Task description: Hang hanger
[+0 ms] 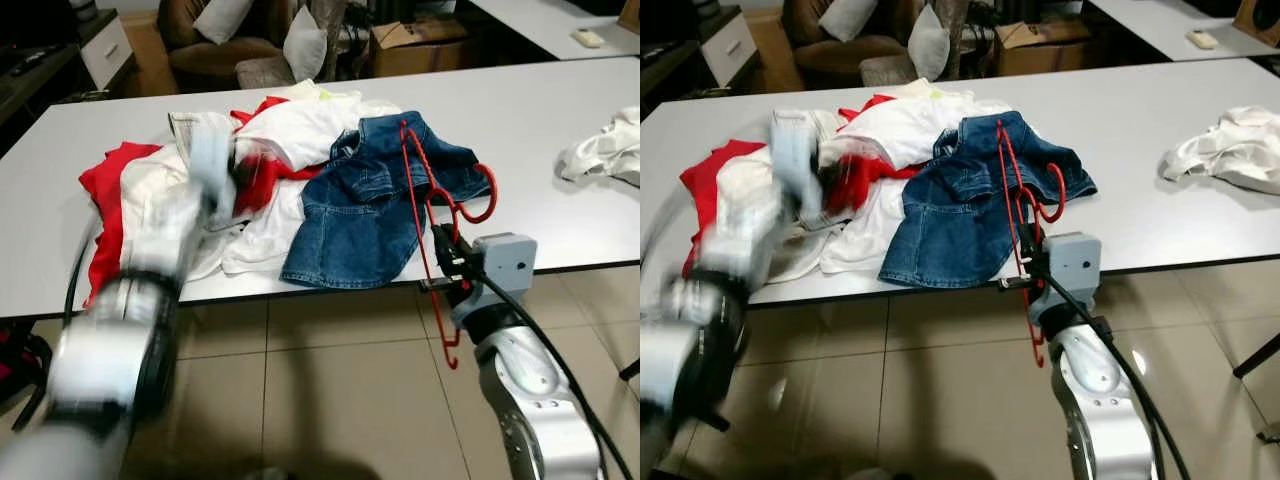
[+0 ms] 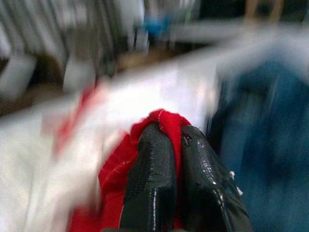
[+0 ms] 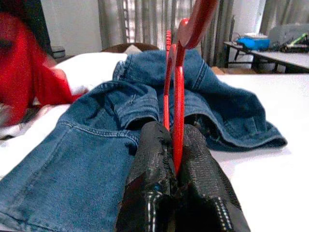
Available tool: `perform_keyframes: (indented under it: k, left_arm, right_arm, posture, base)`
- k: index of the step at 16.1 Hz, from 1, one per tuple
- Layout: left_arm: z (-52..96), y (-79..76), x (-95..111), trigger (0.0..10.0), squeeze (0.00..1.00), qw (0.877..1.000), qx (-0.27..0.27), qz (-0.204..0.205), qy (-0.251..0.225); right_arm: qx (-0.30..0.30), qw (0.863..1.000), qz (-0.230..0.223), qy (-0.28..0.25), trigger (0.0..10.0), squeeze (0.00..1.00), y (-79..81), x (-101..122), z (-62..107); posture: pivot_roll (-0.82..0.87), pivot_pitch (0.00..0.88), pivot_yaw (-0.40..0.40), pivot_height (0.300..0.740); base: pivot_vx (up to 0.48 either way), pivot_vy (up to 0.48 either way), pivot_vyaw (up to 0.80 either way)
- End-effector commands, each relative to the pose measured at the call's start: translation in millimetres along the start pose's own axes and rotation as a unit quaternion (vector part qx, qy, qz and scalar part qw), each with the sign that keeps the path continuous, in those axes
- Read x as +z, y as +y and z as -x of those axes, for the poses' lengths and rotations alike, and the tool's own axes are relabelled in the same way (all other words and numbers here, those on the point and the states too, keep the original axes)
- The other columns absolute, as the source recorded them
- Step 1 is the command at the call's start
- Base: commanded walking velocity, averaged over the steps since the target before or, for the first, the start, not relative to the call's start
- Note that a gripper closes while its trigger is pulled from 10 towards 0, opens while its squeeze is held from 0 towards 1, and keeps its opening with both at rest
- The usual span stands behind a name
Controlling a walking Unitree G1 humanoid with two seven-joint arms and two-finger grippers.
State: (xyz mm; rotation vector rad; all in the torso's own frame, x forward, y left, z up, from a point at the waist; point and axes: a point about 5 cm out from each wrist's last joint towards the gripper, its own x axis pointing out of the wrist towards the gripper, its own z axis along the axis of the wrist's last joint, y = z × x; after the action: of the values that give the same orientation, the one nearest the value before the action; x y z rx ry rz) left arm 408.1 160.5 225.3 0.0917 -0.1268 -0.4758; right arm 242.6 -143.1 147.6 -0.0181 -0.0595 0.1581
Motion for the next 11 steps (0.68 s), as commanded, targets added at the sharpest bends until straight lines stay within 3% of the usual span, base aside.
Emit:
perform_keyframes:
  k: [1, 2, 3, 6, 7, 8, 9, 10, 11]
  left_arm:
    - [-12.3, 1.1, 47, 0.0, 0.0, 0.996, -0.008, 0.022, -0.082]
    - [-18.8, 0.8, 90, 0.0, 0.0, 0.986, -0.012, 0.042, -0.161]
    - [-19.3, 0.4, 133, 0.0, 0.0, 0.964, -0.032, 0.089, -0.248]
    - [-17.4, -5.1, 169, 0.0, 0.0, 0.933, -0.081, 0.145, -0.318]
    - [-21.3, -9.6, 151, 0.0, 0.0, 0.944, -0.092, 0.137, -0.285]
    - [-25.2, -12.5, 122, 0.0, 0.0, 0.963, -0.087, 0.127, -0.223]
    - [-25.9, -13.3, 112, 0.0, 0.0, 0.968, -0.085, 0.124, -0.201]
    - [-26.3, -19.2, 73, 0.0, 0.0, 0.983, -0.092, 0.115, -0.107]
    - [-21.5, -25.9, 34, 0.0, 0.0, 0.99, -0.102, 0.093, -0.014]
  right_arm:
    - [-0.009, 1.0, 0.0, -0.01, 10.0, 0.0, -1.7, 3, -1.4]
    - [-0.014, 1.0, 0.0, -0.011, 10.0, 0.0, -2.9, 3, -0.9]
    - [-0.02, 1.0, -0.001, -0.012, 10.0, 0.0, -4.9, 3, 0.3]
    - [-0.028, 1.0, -0.004, -0.012, 10.0, 0.0, -6.3, 2, 0.5]
    - [-0.028, 1.0, -0.004, -0.013, 10.0, 0.0, -5.5, 2, -0.7]
    - [-0.027, 1.0, -0.004, -0.014, 10.0, 0.0, -4.9, 3, -1.2]
    - [-0.027, 1.0, -0.004, -0.014, 10.0, 0.0, -4.7, 3, -1.0]
    - [-0.026, 1.0, -0.004, -0.012, 10.0, 0.0, -4.9, 2, -0.4]
    - [-0.025, 1.0, -0.003, -0.009, 10.0, 0.0, -5.3, 2, 0.0]
  posture:
    - [-0.14, 0.0, 0.143, 0.74]
    - [-0.15, 0.0, 0.147, 0.74]
    - [-0.15, 0.0, 0.147, 0.74]
    - [-0.14, 0.0, 0.151, 0.74]
    - [-0.14, 0.0, 0.151, 0.74]
    - [-0.14, 0.0, 0.151, 0.74]
    - [-0.14, 0.0, 0.149, 0.74]
    - [-0.14, 0.0, 0.144, 0.74]
    - [-0.14, 0.0, 0.14, 0.74]
  base:
    - [0.0, 0.0, 0.0]
    - [0.0, 0.0, 0.0]
    - [0.0, 0.0, 0.0]
    - [0.0, 0.0, 0.0]
    - [0.0, 0.0, 0.0]
    - [0.0, 0.0, 0.0]
    - [0.0, 0.0, 0.0]
    - [0.0, 0.0, 0.0]
    - [0.0, 0.0, 0.0]
